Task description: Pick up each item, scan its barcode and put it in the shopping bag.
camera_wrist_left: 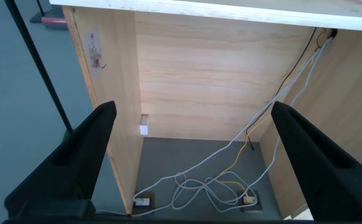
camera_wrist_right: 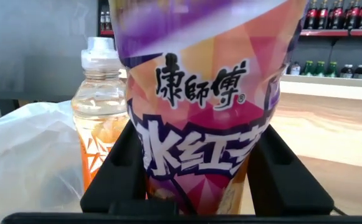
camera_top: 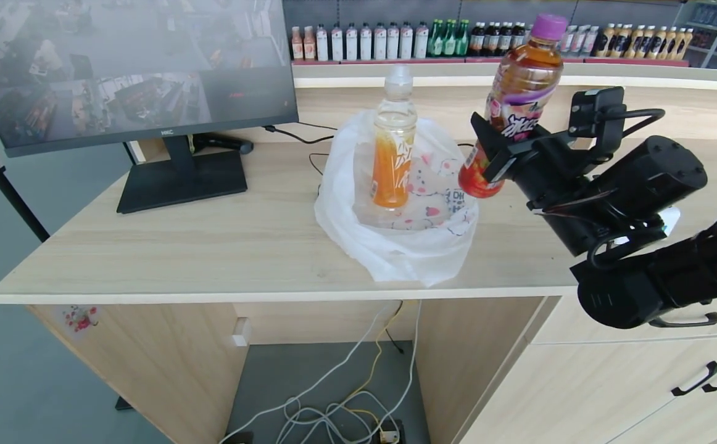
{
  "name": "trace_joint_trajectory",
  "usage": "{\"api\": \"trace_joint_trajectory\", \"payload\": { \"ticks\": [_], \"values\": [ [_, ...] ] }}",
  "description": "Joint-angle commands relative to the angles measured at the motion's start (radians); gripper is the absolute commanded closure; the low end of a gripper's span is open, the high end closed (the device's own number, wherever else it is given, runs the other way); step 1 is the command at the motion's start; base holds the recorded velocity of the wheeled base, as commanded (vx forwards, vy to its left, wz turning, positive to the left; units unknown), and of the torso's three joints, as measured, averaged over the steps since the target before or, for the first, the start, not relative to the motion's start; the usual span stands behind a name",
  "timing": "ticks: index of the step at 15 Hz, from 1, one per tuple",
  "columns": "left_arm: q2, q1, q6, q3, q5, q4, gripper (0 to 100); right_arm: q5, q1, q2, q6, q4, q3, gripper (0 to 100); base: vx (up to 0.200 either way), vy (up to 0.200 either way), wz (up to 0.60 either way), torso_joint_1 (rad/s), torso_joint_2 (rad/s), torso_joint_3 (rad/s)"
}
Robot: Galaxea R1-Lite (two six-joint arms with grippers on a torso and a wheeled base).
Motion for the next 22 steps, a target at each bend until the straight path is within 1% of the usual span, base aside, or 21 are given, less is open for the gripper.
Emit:
{"api": "trace_joint_trajectory", "payload": {
  "ticks": [1, 8, 11, 22],
  "values": [
    [0.000, 0.001, -0.001, 0.000, 0.000, 0.000, 0, -0.002, 0.042, 0.071, -0.001, 0.005, -0.047, 100, 0.000, 0.000, 0.00, 0.000, 0.00, 0.000],
    [0.000, 0.001, -0.001, 0.000, 0.000, 0.000, 0, -0.002, 0.040, 0.169, 0.001, 0.016, -0.131, 100, 0.000, 0.000, 0.00, 0.000, 0.00, 0.000],
    [0.000, 0.001, -0.001, 0.000, 0.000, 0.000, 0, 0.001, 0.058, 0.192, -0.001, 0.016, -0.136, 100, 0.000, 0.000, 0.00, 0.000, 0.00, 0.000],
    [0.000, 0.001, 0.001, 0.000, 0.000, 0.000, 0, 0.002, 0.055, 0.254, -0.002, 0.013, -0.163, 100, 0.000, 0.000, 0.00, 0.000, 0.00, 0.000]
  ]
}}
